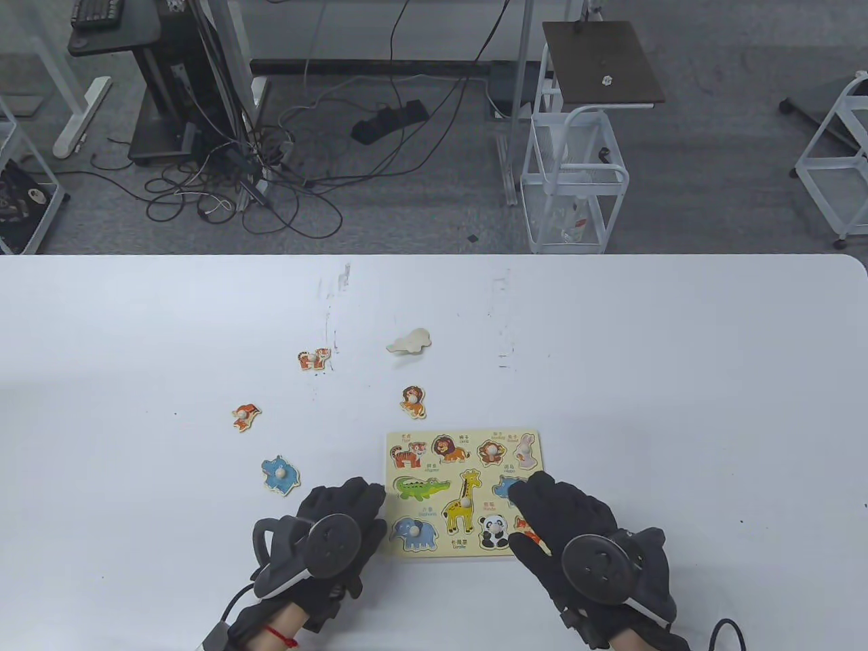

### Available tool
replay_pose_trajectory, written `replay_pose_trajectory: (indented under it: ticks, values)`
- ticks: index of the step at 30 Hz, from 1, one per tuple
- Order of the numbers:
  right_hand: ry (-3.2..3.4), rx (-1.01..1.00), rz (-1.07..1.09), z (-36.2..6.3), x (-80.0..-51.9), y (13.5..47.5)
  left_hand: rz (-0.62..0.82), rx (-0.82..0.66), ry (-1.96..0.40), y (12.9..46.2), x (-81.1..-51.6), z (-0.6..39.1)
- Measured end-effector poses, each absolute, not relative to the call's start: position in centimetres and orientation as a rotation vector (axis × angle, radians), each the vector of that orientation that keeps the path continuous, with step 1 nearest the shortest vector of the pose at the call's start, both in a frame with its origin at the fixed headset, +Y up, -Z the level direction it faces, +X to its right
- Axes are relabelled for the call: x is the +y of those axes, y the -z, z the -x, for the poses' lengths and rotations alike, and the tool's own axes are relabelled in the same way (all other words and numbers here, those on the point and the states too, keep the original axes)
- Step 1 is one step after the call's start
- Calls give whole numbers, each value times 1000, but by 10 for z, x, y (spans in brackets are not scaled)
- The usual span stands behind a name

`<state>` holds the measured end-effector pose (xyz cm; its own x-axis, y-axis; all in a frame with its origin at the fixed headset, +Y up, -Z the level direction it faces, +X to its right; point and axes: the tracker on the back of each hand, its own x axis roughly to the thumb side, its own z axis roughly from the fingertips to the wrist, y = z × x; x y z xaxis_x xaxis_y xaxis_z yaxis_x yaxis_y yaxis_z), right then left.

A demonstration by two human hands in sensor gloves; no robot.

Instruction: Fit puzzle pieces into frame

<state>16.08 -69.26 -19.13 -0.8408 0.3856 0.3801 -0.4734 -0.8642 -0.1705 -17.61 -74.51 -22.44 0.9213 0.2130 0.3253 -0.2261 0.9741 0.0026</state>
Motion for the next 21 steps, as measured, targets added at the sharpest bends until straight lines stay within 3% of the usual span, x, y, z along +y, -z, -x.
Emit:
replay_pose_trajectory:
  ticks: [9, 16, 21]
  values:
    - [-2550, -420, -410, -183, -703, 191, -112, -324, -193, 223, -730, 169]
    - [-2502, -440, -318, -197, -712, 198, -175, -337, -157, 232, -692, 146]
    - [-2471, -468, -268, -203, -716, 202, -270, -383, -44, 256, -669, 124]
